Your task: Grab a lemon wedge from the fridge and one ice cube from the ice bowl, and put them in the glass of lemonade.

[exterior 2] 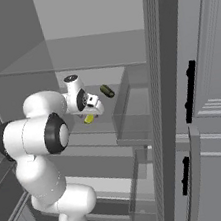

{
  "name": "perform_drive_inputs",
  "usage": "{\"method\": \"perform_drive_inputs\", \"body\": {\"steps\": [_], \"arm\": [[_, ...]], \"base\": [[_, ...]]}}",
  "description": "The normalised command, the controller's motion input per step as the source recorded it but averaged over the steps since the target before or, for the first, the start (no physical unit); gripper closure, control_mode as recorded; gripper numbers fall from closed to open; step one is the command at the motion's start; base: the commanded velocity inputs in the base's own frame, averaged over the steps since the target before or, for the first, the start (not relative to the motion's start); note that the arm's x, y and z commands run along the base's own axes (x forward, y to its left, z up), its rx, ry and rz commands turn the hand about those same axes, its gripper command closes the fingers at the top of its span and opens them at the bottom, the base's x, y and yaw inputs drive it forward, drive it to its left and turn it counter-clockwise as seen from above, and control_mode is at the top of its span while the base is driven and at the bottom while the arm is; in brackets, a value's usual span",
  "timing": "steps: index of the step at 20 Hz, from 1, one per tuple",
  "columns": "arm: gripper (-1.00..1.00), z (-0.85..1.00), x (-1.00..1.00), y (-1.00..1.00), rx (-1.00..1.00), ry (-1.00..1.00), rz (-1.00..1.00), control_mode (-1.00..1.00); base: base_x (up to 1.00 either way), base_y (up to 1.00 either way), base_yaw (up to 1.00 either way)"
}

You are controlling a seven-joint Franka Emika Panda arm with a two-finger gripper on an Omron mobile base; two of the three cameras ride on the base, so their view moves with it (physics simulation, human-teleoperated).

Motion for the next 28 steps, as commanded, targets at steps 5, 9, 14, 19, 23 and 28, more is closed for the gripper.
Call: {"method": "perform_drive_inputs", "body": {"steps": [5,9,14,19,23,28], "arm": [[-1.0,-0.27,-0.02,0.0,0.0,0.0,0.0,-1.0],[-1.0,-0.51,0.0,0.0,0.0,0.01,0.0,-1.0],[-1.0,-0.49,0.0,0.0,0.0,0.04,0.0,-1.0],[1.0,-0.24,-0.18,0.0,0.0,0.02,0.0,-1.0],[1.0,-0.06,-0.02,0.0,0.0,0.06,0.0,-1.0],[1.0,-0.04,-0.04,0.0,0.0,0.01,0.0,-1.0]], "base": [[0.0,0.0,0.0],[0.0,0.0,0.0],[0.0,0.0,0.0],[0.0,0.0,0.0],[0.0,0.0,0.0],[0.0,0.0,0.0]]}}
